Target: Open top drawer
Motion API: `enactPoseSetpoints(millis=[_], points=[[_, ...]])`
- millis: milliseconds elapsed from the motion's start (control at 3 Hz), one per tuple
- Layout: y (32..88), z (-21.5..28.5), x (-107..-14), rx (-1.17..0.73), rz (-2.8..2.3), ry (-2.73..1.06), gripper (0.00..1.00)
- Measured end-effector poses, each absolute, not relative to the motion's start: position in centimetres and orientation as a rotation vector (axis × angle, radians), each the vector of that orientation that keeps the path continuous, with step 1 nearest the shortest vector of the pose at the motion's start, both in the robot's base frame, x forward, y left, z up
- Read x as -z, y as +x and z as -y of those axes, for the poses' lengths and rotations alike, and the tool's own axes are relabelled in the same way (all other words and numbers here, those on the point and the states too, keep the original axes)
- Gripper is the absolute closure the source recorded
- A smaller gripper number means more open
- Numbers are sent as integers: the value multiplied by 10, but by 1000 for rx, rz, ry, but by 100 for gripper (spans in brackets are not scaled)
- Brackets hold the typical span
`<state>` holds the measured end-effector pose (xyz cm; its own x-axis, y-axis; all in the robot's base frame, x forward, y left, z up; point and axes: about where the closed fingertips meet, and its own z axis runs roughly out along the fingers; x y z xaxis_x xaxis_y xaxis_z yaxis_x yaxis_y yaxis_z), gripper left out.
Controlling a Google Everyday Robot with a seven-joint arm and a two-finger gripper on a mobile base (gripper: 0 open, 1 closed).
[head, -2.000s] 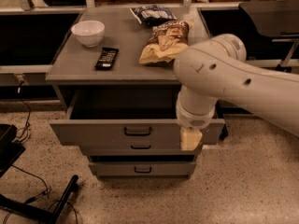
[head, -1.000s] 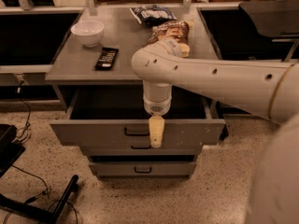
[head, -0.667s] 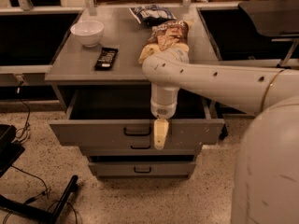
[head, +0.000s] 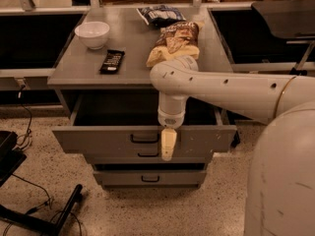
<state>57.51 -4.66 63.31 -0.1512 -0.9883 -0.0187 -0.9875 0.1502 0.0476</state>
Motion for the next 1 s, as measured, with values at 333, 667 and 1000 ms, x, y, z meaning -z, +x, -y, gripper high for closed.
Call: enactPoseSetpoints(millis=[333,667,1000], points=[[541,55,-634,79,2376,2023,19],[532,58,-638,81,2372,2014,42],[514,65,-647,95,2371,1999,66]])
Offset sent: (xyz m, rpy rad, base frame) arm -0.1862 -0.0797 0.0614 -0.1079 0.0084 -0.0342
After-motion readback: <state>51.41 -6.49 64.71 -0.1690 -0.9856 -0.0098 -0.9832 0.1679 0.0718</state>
